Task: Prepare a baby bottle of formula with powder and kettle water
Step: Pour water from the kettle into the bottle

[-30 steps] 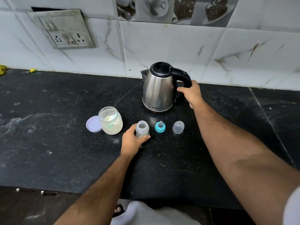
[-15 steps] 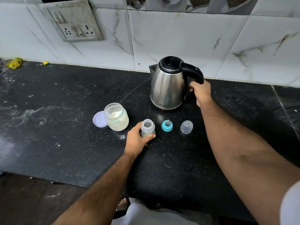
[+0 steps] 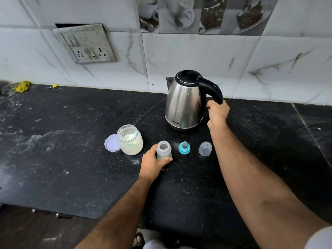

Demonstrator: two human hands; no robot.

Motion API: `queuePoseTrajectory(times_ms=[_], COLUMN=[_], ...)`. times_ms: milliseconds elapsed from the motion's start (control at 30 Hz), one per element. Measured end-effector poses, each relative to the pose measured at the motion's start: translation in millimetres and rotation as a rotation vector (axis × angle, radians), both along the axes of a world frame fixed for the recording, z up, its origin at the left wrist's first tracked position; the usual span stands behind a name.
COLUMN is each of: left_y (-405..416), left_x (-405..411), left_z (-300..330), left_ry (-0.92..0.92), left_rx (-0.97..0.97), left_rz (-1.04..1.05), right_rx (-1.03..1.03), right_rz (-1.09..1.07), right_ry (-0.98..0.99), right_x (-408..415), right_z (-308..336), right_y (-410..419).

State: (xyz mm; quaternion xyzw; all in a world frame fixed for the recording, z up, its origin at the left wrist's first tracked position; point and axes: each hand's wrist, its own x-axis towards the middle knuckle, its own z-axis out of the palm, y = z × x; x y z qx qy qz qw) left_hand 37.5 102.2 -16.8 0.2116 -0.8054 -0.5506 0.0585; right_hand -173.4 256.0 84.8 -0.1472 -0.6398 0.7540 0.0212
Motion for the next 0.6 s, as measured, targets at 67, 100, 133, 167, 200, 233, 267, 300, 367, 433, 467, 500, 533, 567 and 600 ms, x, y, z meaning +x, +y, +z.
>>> queuePoseTrajectory(times_ms=[67, 100, 133, 167, 200, 233, 267, 300, 367, 433, 467, 500, 533, 567, 600], left_y=[-1.0, -2.2, -2.8, -3.8, -4.4, -4.9, -5.5, -5.6, -6.2, -6.7, -6.8, -7.1, -7.3, -7.5, -8.3], left_x=[-0.6, -1.3, -1.6, -1.7, -1.9, -2.1, -2.2, -2.3, -1.5, -1.5, -1.6, -1.6, -1.6, -1.7, -1.9], left_z=[0.9, 0.8, 1.3, 2.2, 3.6, 5.1, 5.7, 6.6, 7.8, 7.6, 7.3, 7.2, 7.4, 7.9, 8.0], left_ry=[-0.013, -0.022, -0.026, -0.03, -0.032, -0.036, -0.04, -0.041, -0.041, -0.034, -0.031, -0.033, -0.035, -0.035, -0.03], left_rx=[-0.006, -0.008, -0.012, -0.018, -0.026, -0.034, -0.037, -0.033, -0.024, -0.038, -0.044, -0.044, -0.038, -0.037, -0.037], left_rz=[-0.017, -0.021, -0.026, -0.029, -0.036, -0.045, -0.054, -0.059, -0.06, -0.062, -0.066, -0.07, -0.075, -0.079, -0.083], right_rx=[-0.025, -0.034, -0.039, -0.041, -0.039, -0.032, -0.026, -0.021, -0.009, -0.005, -0.006, -0.004, 0.003, 0.014, 0.025], right_rz=[-0.032, -0.048, -0.063, -0.073, -0.082, -0.091, -0.097, -0.105, -0.123, -0.14, -0.15, -0.157, -0.161, -0.164, -0.165], right_ry=[0.017, 0.025, 0.037, 0.053, 0.07, 0.09, 0.109, 0.127, 0.16, 0.188, 0.203, 0.218, 0.231, 0.242, 0.252], right_x=[4.8, 7.1, 10.5, 14.2, 18.6, 22.8, 27.0, 32.0, 44.2, 58.2, 66.6, 75.5, 84.9, 94.5, 103.8], right_z=[12.3, 19.2, 27.3, 35.9, 45.1, 54.1, 61.9, 69.4, 81.7, 90.7, 94.0, 96.4, 98.0, 98.7, 98.3], right_y=[4.2, 6.7, 10.5, 14.2, 18.1, 22.2, 25.9, 30.4, 39.4, 48.3, 53.2, 57.5, 61.3, 65.4, 69.0])
